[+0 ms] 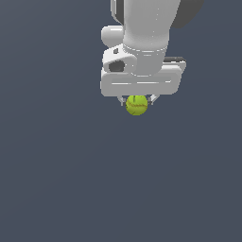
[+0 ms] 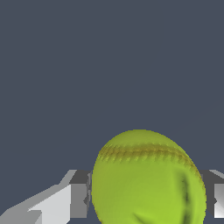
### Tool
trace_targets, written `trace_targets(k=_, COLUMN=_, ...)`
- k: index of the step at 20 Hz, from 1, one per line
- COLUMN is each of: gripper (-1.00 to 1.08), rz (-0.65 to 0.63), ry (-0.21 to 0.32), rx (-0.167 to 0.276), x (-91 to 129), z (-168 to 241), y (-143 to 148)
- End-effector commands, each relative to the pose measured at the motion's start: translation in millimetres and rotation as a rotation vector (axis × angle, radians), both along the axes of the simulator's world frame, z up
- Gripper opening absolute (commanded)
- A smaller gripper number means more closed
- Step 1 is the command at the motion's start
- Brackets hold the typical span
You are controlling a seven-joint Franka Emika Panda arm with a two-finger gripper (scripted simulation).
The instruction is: Pick up the object and move it to a goal position.
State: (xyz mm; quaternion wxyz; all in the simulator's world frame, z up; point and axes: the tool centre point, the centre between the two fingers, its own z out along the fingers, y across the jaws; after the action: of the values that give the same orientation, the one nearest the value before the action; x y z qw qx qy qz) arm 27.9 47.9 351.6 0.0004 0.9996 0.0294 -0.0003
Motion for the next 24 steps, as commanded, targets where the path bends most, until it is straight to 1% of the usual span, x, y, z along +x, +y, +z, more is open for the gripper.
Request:
trace_targets(k=1, gripper=-1.0, rz=0.0, ry=-0.001, rx=0.0, x=5.6, z=18.2, y=6.8)
trace_targets(k=7, gripper=-1.0, rz=0.0, ry=-0.001, rx=0.001, x=17.9, z=52.9, y=20.2)
trace_targets(k=12, gripper=-1.0, rz=0.0, ry=-0.001, rx=0.001, x=25.9, z=74.3, y=28.7)
trace_targets(k=18, gripper=-1.0, rz=0.0, ry=-0.001, rx=0.001, x=32.0, z=89.2, y=34.5)
trace_targets(k=24, gripper=-1.0, rz=0.0, ry=-0.001, rx=0.001, x=34.9, z=95.6, y=37.0)
